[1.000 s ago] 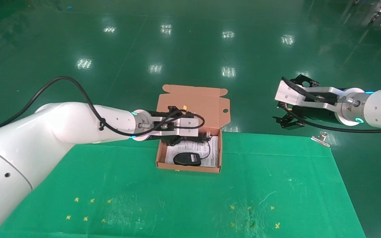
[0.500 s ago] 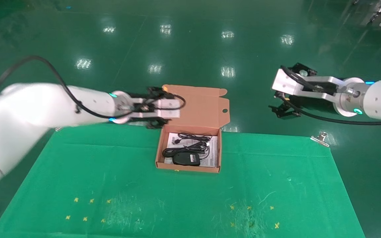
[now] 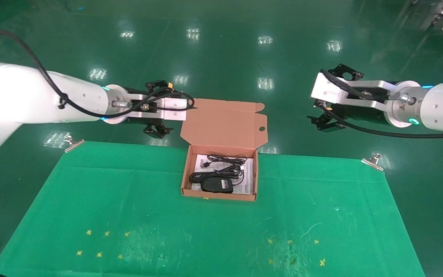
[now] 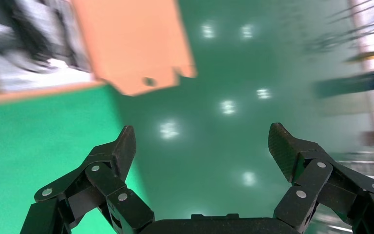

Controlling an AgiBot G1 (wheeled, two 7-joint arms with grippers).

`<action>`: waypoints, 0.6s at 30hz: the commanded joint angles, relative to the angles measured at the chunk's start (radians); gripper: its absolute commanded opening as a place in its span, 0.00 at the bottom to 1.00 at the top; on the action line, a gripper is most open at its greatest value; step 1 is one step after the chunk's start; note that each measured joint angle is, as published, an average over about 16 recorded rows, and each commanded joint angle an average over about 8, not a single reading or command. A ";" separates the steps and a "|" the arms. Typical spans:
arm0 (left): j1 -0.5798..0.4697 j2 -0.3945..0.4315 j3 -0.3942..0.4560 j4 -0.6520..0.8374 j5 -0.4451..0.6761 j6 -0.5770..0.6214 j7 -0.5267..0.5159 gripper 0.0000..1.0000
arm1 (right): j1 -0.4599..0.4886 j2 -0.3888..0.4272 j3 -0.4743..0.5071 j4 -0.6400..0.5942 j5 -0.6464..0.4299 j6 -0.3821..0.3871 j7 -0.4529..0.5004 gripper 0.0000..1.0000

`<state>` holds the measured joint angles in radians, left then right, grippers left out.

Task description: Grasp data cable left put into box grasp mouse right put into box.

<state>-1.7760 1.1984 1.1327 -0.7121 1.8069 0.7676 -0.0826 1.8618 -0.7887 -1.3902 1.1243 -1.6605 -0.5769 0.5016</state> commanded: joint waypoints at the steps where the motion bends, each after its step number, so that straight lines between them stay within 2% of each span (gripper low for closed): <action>1: 0.012 -0.012 -0.015 -0.011 -0.019 0.015 -0.002 1.00 | -0.015 0.003 0.022 0.003 0.018 -0.019 -0.006 1.00; 18: 0.201 -0.170 -0.246 -0.165 -0.310 0.211 -0.031 1.00 | -0.228 0.052 0.323 0.047 0.270 -0.267 -0.091 1.00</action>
<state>-1.5750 1.0288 0.8877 -0.8771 1.4979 0.9783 -0.1131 1.6341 -0.7372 -1.0681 1.1707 -1.3909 -0.8438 0.4106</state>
